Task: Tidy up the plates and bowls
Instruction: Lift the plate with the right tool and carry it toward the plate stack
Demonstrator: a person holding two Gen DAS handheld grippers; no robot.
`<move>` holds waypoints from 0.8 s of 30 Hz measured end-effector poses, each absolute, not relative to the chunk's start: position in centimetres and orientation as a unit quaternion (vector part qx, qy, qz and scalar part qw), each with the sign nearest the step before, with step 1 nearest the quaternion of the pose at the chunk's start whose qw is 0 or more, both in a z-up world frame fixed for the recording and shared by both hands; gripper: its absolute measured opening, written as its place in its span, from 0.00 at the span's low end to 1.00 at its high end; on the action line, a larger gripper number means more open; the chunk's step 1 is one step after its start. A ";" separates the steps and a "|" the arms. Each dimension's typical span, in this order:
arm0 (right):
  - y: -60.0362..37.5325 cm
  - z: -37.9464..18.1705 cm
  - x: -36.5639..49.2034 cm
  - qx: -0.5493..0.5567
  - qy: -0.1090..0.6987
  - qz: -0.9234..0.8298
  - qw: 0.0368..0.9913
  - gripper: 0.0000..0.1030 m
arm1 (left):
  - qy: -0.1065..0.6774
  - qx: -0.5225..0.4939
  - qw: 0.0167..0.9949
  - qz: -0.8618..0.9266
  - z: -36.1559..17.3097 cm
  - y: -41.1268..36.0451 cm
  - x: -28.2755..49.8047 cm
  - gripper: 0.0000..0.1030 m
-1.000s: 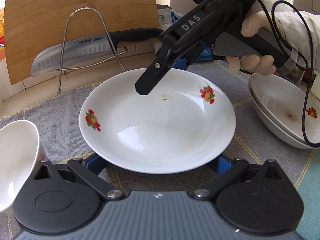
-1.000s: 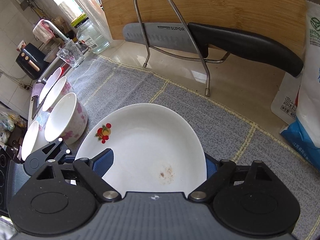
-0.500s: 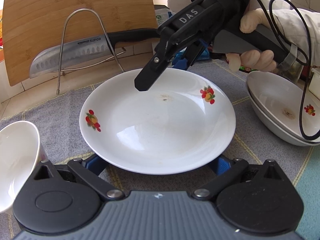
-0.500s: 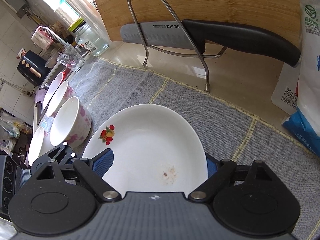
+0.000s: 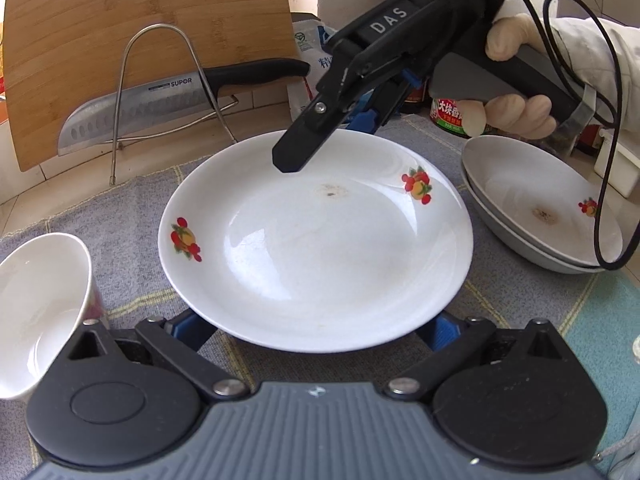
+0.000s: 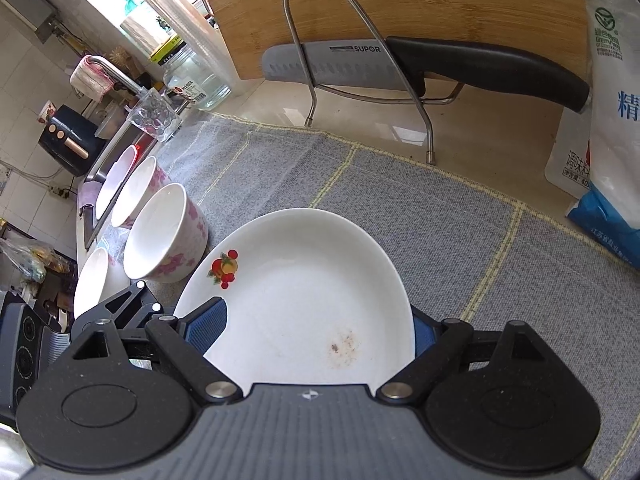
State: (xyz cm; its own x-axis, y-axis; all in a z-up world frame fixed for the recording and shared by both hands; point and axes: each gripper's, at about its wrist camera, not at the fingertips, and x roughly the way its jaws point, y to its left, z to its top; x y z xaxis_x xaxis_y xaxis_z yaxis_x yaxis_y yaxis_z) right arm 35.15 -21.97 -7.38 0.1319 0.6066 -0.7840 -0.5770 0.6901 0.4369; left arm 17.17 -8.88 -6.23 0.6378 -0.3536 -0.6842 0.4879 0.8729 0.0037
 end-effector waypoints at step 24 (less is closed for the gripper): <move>-25.1 -4.5 26.6 0.050 0.501 0.357 0.787 0.92 | 0.351 0.124 0.881 -0.292 -3.1 -10.2 12.3 0.99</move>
